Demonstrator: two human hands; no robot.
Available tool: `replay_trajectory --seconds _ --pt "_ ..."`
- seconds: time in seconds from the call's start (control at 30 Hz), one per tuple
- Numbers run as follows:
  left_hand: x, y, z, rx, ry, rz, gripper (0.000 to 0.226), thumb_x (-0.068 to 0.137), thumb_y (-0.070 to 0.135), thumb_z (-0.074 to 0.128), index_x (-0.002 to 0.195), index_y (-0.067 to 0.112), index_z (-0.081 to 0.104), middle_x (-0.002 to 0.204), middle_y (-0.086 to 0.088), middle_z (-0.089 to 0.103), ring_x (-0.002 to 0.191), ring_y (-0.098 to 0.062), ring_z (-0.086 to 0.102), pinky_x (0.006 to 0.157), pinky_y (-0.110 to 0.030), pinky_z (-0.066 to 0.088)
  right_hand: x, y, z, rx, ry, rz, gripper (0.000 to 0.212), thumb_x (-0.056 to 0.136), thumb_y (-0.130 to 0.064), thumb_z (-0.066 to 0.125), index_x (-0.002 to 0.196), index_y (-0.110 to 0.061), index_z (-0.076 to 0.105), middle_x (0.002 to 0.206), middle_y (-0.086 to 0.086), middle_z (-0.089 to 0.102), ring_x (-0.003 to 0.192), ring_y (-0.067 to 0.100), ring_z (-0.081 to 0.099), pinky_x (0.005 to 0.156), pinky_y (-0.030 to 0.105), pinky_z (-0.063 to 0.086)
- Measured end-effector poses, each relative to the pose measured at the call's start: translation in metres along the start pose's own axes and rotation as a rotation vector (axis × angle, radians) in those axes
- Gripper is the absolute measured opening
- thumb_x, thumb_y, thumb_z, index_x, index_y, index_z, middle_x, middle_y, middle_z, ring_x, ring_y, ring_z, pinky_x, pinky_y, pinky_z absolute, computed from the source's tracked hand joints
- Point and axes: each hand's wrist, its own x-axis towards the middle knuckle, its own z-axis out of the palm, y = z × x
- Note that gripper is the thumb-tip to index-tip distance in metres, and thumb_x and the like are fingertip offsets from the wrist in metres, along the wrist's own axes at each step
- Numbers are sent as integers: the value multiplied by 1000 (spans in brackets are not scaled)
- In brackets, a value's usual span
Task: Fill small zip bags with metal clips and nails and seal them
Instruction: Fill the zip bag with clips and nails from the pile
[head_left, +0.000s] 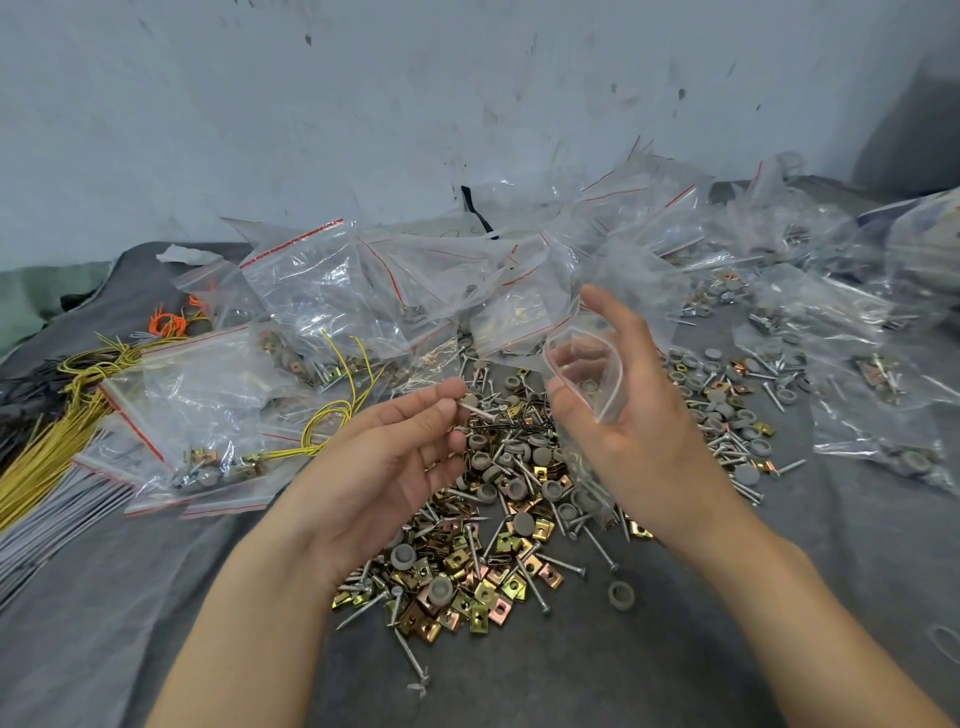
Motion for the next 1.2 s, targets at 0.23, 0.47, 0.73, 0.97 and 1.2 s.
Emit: replay_trajectory --seconds 0.23,0.47,0.73,0.97,1.2 --pt "-2 4 3 -272 -202 -22 23 79 9 76 100 19 73 90 3 63 71 -8 61 67 -27 54 0 0 0 -7 -3 -11 67 90 -40 60 146 -51 24 113 -33 57 109 -7 57 86 2 40" --pt "-3 9 21 -367 -209 -12 19 84 9 69 99 21 73 92 3 65 68 -6 60 67 -25 53 -1 -2 1 -10 -11 -12 67 89 -43 60 145 -51 24 114 -34 57 108 -7 58 86 8 42" --pt "-16 35 59 630 241 626 20 94 17 63 94 31 77 84 7 73 71 -2 62 65 -15 49 -1 -4 2 -3 -18 -27 68 86 -54 57 145 -53 23 114 -29 59 103 -3 61 89 30 50" --pt "-16 17 87 1208 175 809 16 98 26 58 111 34 64 103 19 62 105 -1 54 86 -18 41 -1 -3 2 43 -11 -5 68 87 -56 65 143 -58 27 118 -28 59 112 -6 60 95 37 52" --pt "-10 25 59 1130 245 732 27 99 40 53 125 34 58 99 21 61 95 6 59 74 -12 46 1 -6 -3 159 40 16 63 88 -47 64 143 -47 34 110 -25 62 107 -3 61 85 19 50"
